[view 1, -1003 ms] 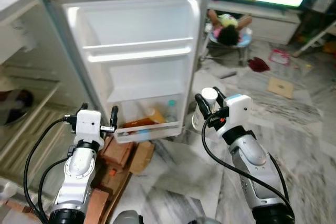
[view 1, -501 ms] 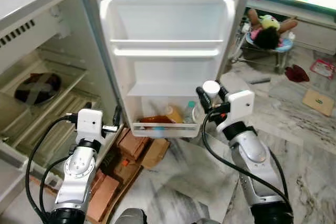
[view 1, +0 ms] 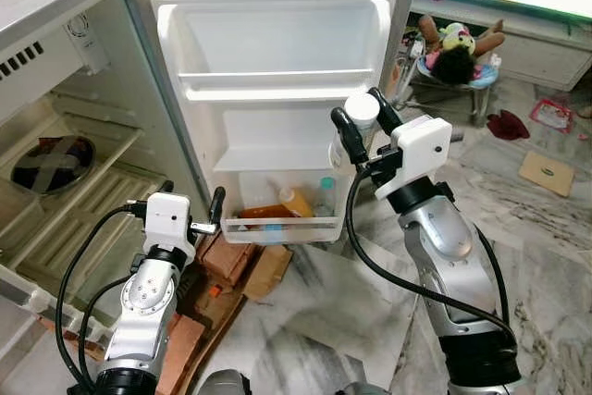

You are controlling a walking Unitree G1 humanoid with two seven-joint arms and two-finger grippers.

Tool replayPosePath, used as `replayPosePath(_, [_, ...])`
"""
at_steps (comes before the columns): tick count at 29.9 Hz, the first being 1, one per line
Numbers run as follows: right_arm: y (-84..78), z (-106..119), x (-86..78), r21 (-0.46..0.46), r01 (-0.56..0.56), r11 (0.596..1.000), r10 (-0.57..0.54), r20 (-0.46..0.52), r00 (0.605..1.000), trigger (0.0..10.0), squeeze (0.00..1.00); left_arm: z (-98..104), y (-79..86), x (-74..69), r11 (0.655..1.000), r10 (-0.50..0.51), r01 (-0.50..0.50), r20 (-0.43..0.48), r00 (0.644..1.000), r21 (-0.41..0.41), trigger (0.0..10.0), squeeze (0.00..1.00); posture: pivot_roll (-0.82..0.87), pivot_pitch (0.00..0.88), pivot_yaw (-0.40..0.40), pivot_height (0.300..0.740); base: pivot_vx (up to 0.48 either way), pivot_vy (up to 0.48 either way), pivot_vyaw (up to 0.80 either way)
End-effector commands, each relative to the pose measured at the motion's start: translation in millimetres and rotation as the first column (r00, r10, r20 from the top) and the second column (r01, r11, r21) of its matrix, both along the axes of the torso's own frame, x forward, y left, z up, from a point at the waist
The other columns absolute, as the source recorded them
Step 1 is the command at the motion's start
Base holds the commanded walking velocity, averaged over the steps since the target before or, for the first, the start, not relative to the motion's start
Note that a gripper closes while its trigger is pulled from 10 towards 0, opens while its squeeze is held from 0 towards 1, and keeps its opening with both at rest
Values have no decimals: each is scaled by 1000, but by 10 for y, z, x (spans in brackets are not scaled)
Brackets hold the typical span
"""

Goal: Restocking fridge

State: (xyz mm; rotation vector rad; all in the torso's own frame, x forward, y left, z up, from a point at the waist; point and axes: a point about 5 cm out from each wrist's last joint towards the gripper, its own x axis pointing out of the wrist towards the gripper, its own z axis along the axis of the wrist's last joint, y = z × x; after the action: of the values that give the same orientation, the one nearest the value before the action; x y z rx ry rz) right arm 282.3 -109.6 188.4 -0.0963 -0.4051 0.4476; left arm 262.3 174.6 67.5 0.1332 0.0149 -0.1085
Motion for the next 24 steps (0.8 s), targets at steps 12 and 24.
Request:
replayPosePath(12, [49, 191, 8, -10, -14, 1000, 15, 88, 996, 10000, 0, 29, -11, 30, 1000, -14, 14, 18, 1000, -3, 10000, 0, -12, 0, -15, 740, 374, 0, 0])
replayPosePath(24, [78, 202, 5, -34, -33, 999, 36, 104, 994, 10000, 0, 24, -30, 43, 1000, -5, 5, 16, 1000, -14, 10000, 0, -13, 0, -16, 740, 303, 238, 0])
